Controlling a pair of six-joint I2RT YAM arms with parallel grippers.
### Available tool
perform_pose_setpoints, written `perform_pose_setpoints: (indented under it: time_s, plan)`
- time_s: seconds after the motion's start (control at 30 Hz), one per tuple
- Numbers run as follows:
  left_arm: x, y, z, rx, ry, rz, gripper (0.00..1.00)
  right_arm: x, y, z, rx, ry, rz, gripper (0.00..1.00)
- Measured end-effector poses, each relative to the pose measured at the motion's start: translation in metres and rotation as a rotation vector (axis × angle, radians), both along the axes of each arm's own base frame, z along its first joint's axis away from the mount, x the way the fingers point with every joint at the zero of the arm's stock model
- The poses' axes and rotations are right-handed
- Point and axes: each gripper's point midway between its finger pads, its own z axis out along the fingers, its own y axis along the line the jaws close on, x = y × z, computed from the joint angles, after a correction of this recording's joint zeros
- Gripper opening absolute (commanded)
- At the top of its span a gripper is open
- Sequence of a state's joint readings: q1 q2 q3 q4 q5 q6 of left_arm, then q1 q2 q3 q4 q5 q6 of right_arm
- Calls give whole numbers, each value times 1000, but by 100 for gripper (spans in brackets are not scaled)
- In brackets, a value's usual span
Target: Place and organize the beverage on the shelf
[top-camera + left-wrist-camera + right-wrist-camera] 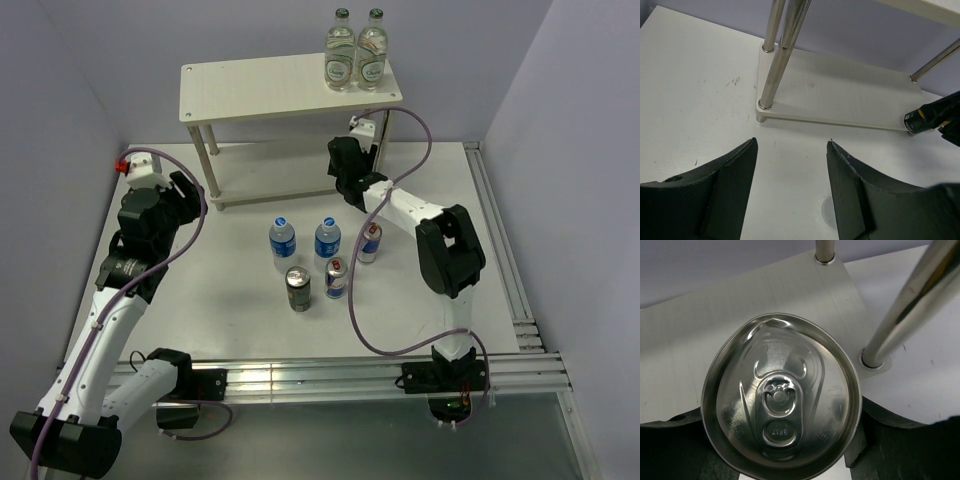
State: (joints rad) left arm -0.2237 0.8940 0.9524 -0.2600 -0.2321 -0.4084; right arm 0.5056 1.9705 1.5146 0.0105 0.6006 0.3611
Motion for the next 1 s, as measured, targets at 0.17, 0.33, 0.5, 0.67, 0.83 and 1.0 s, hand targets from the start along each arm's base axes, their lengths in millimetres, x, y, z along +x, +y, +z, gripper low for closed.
perform_pose_setpoints:
  time_s: [0.17,0.33,0.5,0.67,0.83,1.0]
  plan:
    - [0,0,0,0,0,0,63,15,5,-8,-13,1,4,0]
    - [0,0,0,1,0,0,63,28,8,-9,-25,-23,-4,0]
    - [0,0,0,1,0,0,63,44,8,-8,-37,-50,-32,0]
    - [0,0,0,2,0,0,63,53,3,-12,-46,-58,-70,0]
    - [0,0,0,3,0,0,63,67,0,-14,-37,-74,-107,22]
    - [0,0,0,3,0,0,63,69,-5,-14,-40,-75,-125,80]
